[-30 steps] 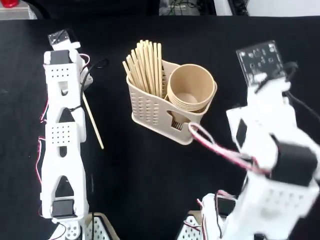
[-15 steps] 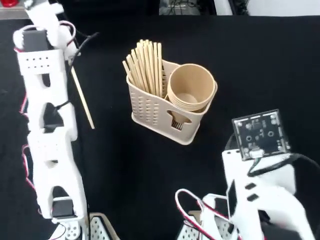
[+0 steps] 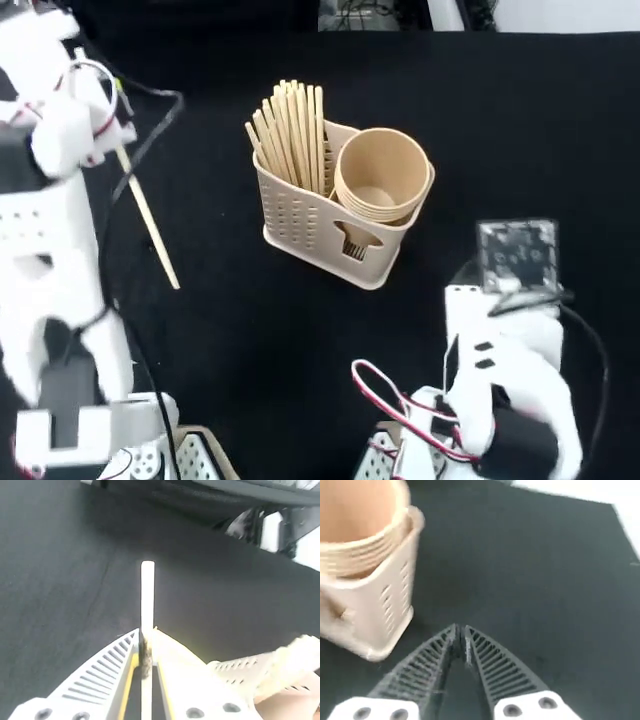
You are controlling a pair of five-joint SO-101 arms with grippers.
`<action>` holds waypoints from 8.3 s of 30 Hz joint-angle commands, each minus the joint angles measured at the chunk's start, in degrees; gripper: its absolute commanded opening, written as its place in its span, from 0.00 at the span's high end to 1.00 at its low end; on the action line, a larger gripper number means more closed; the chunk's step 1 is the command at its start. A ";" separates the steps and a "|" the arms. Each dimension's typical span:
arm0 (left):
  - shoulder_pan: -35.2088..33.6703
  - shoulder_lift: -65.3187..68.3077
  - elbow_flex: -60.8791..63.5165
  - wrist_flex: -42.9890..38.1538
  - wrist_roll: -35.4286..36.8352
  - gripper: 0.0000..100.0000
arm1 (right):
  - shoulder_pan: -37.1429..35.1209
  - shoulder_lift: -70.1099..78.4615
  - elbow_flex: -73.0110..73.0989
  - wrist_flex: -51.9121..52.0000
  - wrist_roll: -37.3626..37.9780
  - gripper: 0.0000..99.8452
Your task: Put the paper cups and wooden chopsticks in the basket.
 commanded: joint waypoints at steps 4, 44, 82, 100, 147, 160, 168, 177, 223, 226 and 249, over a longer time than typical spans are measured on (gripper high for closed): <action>3.30 -27.52 36.26 -25.49 -0.62 0.97 | 8.09 -9.10 12.44 -10.02 -0.35 0.99; 27.12 -43.87 78.20 -92.31 -3.78 0.97 | 0.97 -20.97 42.42 -23.91 -8.44 0.99; 23.43 -8.44 44.26 -41.14 3.25 0.86 | 0.70 -20.97 43.47 -23.74 -8.35 0.99; 23.43 -5.19 19.12 -14.59 0.79 0.86 | 0.70 -20.97 43.74 -23.74 -8.26 0.99; 17.80 0.09 16.13 -6.42 -4.13 0.97 | 0.70 -21.05 43.56 -22.59 -8.18 0.99; -0.75 -8.70 21.58 -5.71 -4.13 0.97 | 0.62 -21.05 43.65 -22.68 -8.35 0.99; -1.98 -9.23 33.80 -11.16 -4.13 0.97 | 0.62 -21.14 44.18 -23.12 -8.44 0.99; -1.80 -9.32 26.42 -6.15 -3.60 0.78 | 0.62 -21.05 44.44 -23.03 -8.44 0.99; -25.98 -77.63 63.87 -8.18 -20.66 0.78 | -13.54 -20.97 50.77 -25.05 -1.58 0.99; -28.79 -88.09 81.71 -15.38 -21.01 0.78 | -14.59 -20.97 50.77 -25.05 -1.58 0.99; -24.22 -93.89 132.70 -32.00 -31.30 0.92 | -17.49 -20.97 50.77 -24.88 -1.58 0.98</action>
